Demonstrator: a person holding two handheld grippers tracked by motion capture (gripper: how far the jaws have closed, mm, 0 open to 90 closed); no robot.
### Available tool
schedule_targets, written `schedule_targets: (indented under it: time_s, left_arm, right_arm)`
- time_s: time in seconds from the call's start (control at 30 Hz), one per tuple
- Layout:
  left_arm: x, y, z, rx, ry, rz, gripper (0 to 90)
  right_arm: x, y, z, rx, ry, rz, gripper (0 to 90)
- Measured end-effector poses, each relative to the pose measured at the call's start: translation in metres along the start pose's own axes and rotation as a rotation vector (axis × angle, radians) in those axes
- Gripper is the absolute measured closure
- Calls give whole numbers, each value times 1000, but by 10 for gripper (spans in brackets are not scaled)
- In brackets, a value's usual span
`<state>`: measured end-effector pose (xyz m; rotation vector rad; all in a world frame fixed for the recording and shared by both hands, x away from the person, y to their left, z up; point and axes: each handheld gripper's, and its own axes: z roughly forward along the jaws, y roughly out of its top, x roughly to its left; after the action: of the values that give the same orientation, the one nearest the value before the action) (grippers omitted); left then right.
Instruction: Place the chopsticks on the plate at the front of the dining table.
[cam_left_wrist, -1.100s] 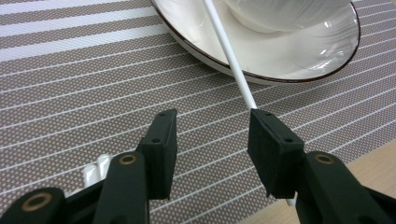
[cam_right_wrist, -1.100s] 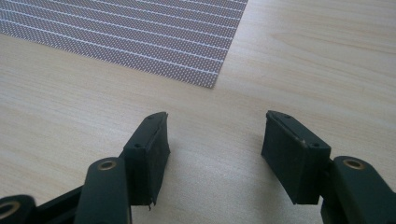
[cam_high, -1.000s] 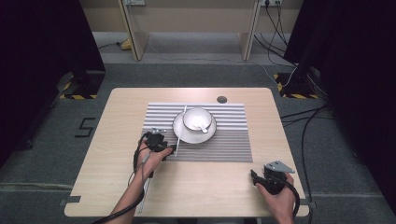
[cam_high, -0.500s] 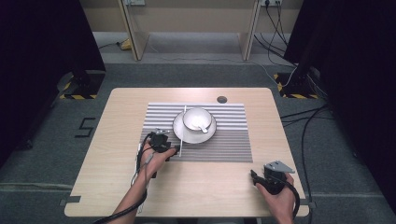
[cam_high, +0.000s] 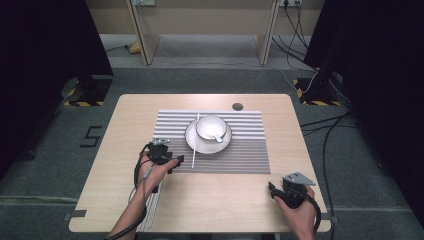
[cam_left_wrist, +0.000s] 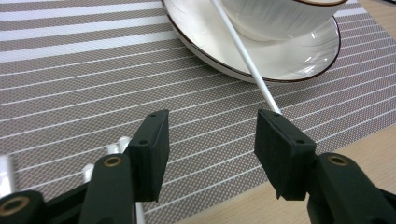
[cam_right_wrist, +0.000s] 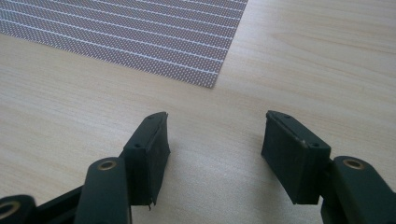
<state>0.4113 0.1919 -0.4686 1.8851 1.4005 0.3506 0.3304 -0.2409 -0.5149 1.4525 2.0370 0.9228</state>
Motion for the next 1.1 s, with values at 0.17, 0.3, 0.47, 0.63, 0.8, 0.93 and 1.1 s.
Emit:
schedule_targets:
  time_s: [0.17,0.3,0.47,0.63,0.8,0.93,1.1]
  left_arm:
    - [6,-3,-8,-6,6,-13,447]
    - [10,-7,-17,-12,-3,-42,447]
    - [18,-13,-28,-9,23,-79,428]
    - [21,-19,-37,-5,29,-124,457]
    - [26,-25,-41,10,58,-96,492]
    - [33,-33,-44,13,84,-91,516]
    - [41,-43,-48,29,109,-109,557]
  right_arm:
    - [0,0,0,0,-1,1,410]
    - [0,0,0,0,-1,2,409]
    - [0,0,0,0,-1,2,410]
    - [0,0,0,0,-3,0,409]
    - [1,0,0,-1,-5,1,409]
    - [1,0,0,0,-4,1,409]
    - [1,0,0,-1,-5,0,409]
